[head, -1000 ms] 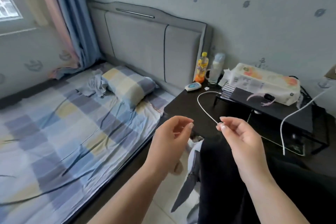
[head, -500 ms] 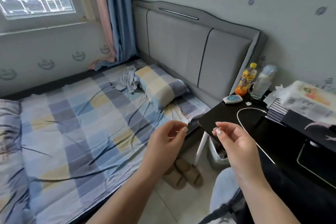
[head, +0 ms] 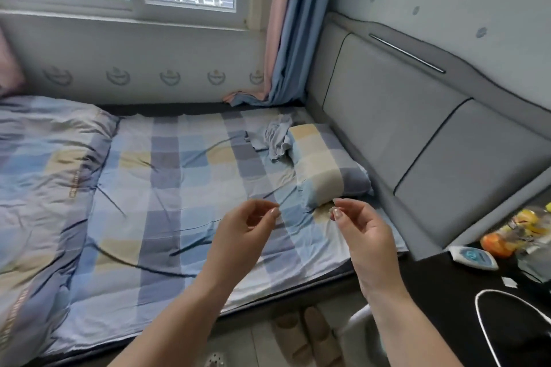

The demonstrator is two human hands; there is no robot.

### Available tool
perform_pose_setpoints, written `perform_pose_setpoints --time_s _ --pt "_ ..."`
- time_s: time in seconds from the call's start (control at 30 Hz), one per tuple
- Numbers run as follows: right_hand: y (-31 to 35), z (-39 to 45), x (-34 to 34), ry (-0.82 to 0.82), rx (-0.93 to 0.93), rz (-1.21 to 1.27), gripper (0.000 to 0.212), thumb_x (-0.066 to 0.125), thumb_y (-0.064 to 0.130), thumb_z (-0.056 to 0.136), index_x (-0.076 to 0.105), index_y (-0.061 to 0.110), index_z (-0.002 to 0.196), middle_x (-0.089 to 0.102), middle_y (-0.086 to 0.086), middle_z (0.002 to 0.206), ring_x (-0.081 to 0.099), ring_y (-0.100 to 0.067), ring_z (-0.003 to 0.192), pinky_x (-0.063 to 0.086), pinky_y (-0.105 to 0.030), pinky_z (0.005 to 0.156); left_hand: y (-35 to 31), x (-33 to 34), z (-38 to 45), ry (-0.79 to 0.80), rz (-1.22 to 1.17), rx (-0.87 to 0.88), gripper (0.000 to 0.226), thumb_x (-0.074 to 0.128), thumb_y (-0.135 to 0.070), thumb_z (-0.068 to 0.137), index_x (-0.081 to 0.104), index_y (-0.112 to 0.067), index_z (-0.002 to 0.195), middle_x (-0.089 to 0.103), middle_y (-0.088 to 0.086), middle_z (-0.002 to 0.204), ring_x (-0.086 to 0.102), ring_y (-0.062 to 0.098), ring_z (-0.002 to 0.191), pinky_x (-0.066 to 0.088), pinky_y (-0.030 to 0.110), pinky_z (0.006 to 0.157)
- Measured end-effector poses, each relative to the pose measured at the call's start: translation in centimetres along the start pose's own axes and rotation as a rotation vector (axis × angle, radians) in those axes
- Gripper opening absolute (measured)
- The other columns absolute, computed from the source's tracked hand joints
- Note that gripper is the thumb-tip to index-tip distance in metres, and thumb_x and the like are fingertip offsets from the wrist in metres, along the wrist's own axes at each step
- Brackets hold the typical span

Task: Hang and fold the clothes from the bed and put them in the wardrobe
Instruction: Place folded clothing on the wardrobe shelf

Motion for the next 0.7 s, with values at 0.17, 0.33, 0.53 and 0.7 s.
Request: perform_pose_setpoints --time_s 0.17,0.33,0.53,0.7 --pt "-2.0 10.4 5.4 0.037 -0.02 -0.006 0.015 0.064 0.011 0.088 0.067 0.025 0.093 0.071 0.012 0.086 0.065 -0.002 0.085 0.05 -0.015 0.074 2.3 -1.9 10.4 -0.044 -0.025 0.005 0.008 0.064 -0.021 0.09 0.068 -0.028 0.088 0.072 -0.007 0.083 0.068 0.006 0.081 0.051 0.016 0.072" --pt "-2.3 19.7 9.7 0.047 -0.064 -0.027 0.017 0.062 0.006 0.089 0.067 0.022 0.093 0.069 0.004 0.087 0.064 -0.002 0.081 0.048 -0.012 0.071 4.1 -3.7 19.0 -0.023 -0.03 -0.032 0.009 0.063 -0.02 0.09 0.067 -0.028 0.087 0.073 -0.002 0.085 0.068 0.009 0.08 0.053 0.019 0.073" --pt "-4.5 27.4 14.3 0.135 -0.086 -0.109 0.019 0.062 0.006 0.089 0.067 0.024 0.091 0.07 0.005 0.087 0.065 -0.003 0.083 0.049 -0.014 0.073 6.5 -6.4 26.8 -0.031 -0.036 -0.058 0.008 0.061 -0.019 0.092 0.067 -0.023 0.092 0.073 0.001 0.088 0.068 0.009 0.08 0.052 0.02 0.074" --pt "-7.0 35.4 17.4 0.193 -0.092 -0.18 0.02 0.062 0.006 0.089 0.065 0.026 0.09 0.069 0.007 0.089 0.064 0.001 0.081 0.048 -0.011 0.07 8.5 -5.2 35.5 0.024 -0.056 -0.114 0.009 0.057 -0.019 0.094 0.065 -0.022 0.095 0.072 0.001 0.094 0.066 0.009 0.084 0.049 0.015 0.069"
Point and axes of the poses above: each hand's wrist, its own z-axis towards the middle knuckle, its own x-axis out of the palm, y = z × x, the point moved 6 cm from there along z, towards the middle knuckle
